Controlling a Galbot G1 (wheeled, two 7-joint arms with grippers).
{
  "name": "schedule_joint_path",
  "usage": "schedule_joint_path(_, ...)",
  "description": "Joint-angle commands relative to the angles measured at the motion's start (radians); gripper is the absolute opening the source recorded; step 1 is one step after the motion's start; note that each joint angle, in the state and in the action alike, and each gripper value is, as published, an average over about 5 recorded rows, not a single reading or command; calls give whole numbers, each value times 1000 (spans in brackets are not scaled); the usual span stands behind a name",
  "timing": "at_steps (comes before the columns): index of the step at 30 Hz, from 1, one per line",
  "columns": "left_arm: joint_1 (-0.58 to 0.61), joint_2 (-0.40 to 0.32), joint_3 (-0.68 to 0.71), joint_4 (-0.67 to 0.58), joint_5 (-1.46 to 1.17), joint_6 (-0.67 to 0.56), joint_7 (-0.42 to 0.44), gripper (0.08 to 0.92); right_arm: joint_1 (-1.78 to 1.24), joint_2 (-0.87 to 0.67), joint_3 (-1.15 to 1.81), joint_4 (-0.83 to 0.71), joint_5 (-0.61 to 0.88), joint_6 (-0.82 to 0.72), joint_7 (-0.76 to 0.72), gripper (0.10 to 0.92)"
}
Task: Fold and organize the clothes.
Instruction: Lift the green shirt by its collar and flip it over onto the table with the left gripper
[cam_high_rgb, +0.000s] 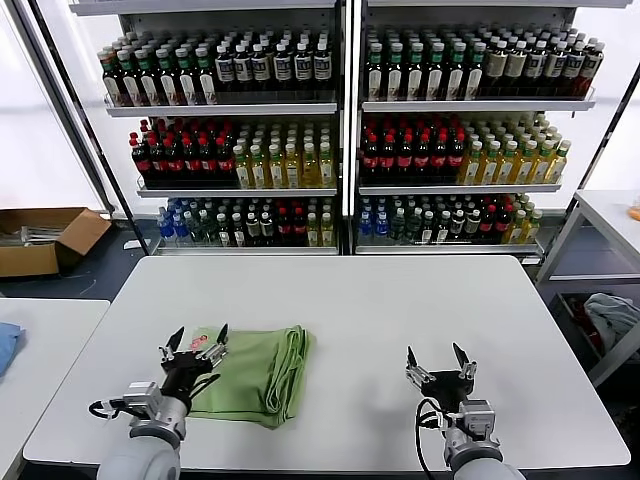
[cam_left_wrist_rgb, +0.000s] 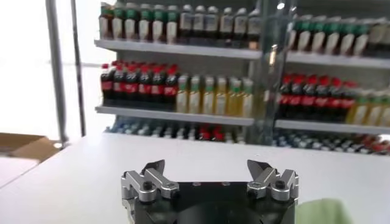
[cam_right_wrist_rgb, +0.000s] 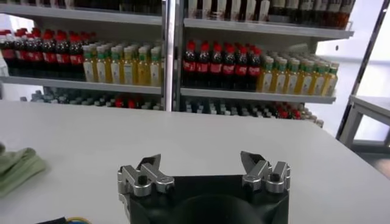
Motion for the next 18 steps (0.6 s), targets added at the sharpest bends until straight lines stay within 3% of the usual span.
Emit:
schedule_joint_path(1, 1, 32, -70, 88, -46, 19, 11, 823, 26, -9, -15, 1, 7, -2, -1, 823)
schedule_joint_path(18, -19, 27, -40, 209, -54, 12, 75, 823, 10, -1, -5, -3, 7, 4, -2, 823)
